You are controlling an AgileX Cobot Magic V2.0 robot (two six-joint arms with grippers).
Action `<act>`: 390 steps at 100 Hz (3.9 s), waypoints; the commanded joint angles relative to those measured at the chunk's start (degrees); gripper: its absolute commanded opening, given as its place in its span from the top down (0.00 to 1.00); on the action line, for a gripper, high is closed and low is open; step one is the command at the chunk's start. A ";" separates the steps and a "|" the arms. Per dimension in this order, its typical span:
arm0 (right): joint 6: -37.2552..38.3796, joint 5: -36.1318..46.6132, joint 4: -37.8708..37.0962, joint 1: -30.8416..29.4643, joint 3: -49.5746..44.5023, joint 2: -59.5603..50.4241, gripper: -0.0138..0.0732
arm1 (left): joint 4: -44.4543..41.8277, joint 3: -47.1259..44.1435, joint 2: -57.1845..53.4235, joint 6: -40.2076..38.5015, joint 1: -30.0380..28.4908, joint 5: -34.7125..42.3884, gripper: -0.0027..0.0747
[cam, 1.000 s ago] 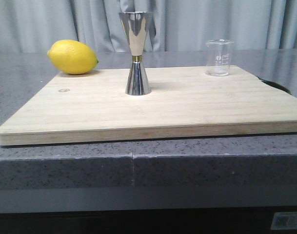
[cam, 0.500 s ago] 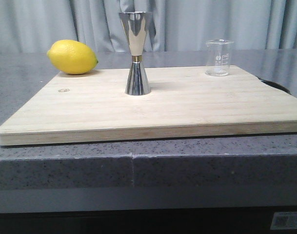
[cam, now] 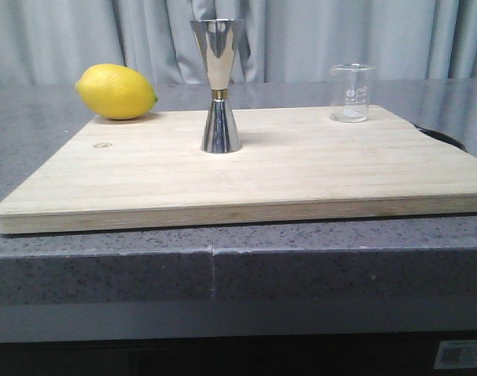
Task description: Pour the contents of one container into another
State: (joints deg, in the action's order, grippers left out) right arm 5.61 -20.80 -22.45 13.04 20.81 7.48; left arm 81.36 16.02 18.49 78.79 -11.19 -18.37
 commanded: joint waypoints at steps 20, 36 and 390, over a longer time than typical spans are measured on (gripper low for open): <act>16.33 -1.63 -16.51 -0.03 1.37 0.57 0.89 | 3.21 -1.68 -0.17 1.55 -0.23 4.53 0.99; 26.12 -6.05 -26.80 -0.03 1.37 0.57 0.89 | 3.21 -1.68 -0.17 1.63 -0.23 8.69 0.99; 26.60 3.06 -26.00 -0.03 -0.78 -0.88 0.89 | -82.71 -17.85 -20.07 -92.50 7.69 23.78 0.99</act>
State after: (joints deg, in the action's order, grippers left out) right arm 32.20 -20.83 -46.57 13.04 18.82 6.05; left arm -1.45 -0.24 -0.35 -13.08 -3.94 1.42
